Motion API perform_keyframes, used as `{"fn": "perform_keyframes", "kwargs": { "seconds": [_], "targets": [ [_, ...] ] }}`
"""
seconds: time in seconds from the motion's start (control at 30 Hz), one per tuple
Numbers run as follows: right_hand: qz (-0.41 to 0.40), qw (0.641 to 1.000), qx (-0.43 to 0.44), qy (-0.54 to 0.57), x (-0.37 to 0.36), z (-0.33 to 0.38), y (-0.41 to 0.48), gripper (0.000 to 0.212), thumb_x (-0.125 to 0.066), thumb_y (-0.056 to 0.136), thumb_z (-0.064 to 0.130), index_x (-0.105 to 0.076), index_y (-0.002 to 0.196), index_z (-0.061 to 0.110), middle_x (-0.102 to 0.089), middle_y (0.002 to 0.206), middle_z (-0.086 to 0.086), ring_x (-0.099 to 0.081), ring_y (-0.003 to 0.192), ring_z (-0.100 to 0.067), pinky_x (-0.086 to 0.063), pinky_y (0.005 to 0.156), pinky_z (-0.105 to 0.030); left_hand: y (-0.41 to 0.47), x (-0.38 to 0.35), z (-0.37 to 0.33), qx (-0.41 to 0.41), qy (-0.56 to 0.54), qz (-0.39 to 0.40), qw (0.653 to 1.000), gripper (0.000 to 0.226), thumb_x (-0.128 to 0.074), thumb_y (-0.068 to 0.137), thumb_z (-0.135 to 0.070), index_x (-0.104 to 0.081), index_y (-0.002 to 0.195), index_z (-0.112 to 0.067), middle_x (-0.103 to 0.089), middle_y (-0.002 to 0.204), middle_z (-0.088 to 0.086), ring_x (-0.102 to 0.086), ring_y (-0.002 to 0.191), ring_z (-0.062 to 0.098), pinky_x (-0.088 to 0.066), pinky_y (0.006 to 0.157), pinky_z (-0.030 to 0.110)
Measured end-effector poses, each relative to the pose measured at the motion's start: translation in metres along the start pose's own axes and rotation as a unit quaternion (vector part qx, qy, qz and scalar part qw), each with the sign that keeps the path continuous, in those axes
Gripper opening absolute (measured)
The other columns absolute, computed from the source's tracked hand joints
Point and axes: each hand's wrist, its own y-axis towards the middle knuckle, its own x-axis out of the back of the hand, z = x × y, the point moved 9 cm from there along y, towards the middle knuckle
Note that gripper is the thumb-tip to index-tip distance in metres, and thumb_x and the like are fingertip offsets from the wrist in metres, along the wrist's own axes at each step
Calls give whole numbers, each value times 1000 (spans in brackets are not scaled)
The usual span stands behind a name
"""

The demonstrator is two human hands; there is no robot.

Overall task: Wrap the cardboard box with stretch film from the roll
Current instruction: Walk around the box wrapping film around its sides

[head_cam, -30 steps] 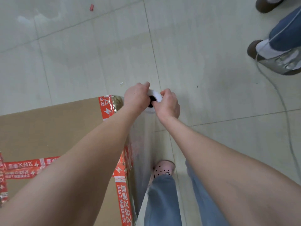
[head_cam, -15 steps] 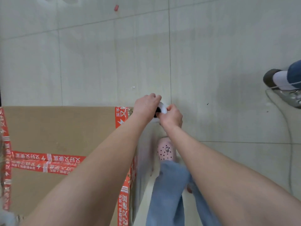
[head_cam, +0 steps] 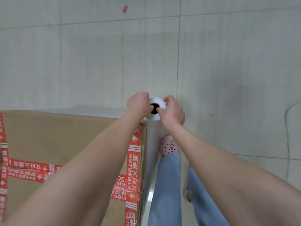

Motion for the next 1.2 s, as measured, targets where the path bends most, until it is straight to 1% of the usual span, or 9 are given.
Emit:
{"fn": "perform_keyframes", "kwargs": {
  "seconds": [0.1, 0.2, 0.3, 0.37, 0.47, 0.6, 0.77, 0.97, 1.2],
  "targets": [
    [33, 998, -45, 20, -12, 12, 8, 44, -68, 78, 38, -50, 114, 19, -61, 111, -3, -59, 101, -26, -36, 70, -28, 4, 2, 30, 62, -50, 5, 997, 20, -58, 81, -31, -54, 86, -12, -63, 97, 12, -54, 80, 28, -37, 61, 29],
    [35, 997, -66, 30, -17, 20, 14, 30, -63, 78, 28, -51, 103, 20, -62, 104, -5, -55, 86, -26, -34, 64, -28, 6, 0, 41, 72, -61, 6, 996, 33, -57, 82, -32, -60, 102, -6, -63, 97, 13, -53, 79, 28, -37, 62, 30],
    [27, 999, -38, -3, -18, 32, 18, 26, -61, 78, 23, -54, 102, 22, -64, 98, -4, -52, 81, -25, -34, 64, -27, 13, 6, 28, 5, -36, -6, 999, 28, -56, 84, -22, -51, 107, -7, -61, 100, 12, -56, 84, 30, -39, 62, 33],
    [36, 999, -6, -37, -23, 44, 19, 29, -61, 79, 24, -57, 107, 24, -65, 99, -4, -58, 87, -26, -35, 66, -26, 18, 11, 16, -51, -13, -20, 998, 30, -55, 85, -16, -50, 114, -10, -57, 105, 10, -58, 91, 30, -40, 64, 34],
    [39, 996, 35, -70, -29, 60, 20, 30, -61, 81, 25, -59, 112, 25, -66, 102, -4, -62, 96, -26, -38, 69, -26, 22, 16, 17, -75, 14, -44, 996, 24, -55, 84, -14, -55, 108, -11, -54, 103, 10, -58, 91, 31, -37, 63, 33],
    [35, 994, 71, -82, -34, 81, 20, 29, -60, 82, 21, -58, 111, 22, -64, 104, -4, -60, 97, -27, -37, 69, -28, 28, 18, 44, -31, -11, -43, 999, 22, -55, 83, -14, -56, 104, -8, -57, 100, 12, -59, 91, 34, -36, 63, 33],
    [85, 995, -5, -52, -53, 88, 25, 41, -66, 78, 26, -49, 114, 18, -60, 107, -5, -58, 94, -28, -38, 67, -30, 32, 23, 88, 47, -98, -35, 993, 12, -57, 78, -16, -52, 87, -9, -61, 93, 12, -53, 77, 29, -35, 59, 32],
    [102, 988, 74, -83, -71, 132, 33, 33, -60, 79, 16, -61, 111, 25, -66, 106, -4, -60, 99, -26, -42, 73, -28, 27, 10, 132, 131, -194, -6, 972, 16, -57, 79, -23, -49, 76, -10, -65, 89, 15, -61, 82, 32, -41, 60, 31],
    [134, 980, 99, -111, -81, 150, 42, 37, -59, 81, 20, -56, 118, 23, -65, 107, -2, -60, 99, -22, -39, 73, -26, 37, 31, 123, 57, -165, -79, 981, 27, -55, 81, -13, -54, 108, -13, -57, 98, 7, -57, 87, 27, -37, 60, 30]
  ]
}}
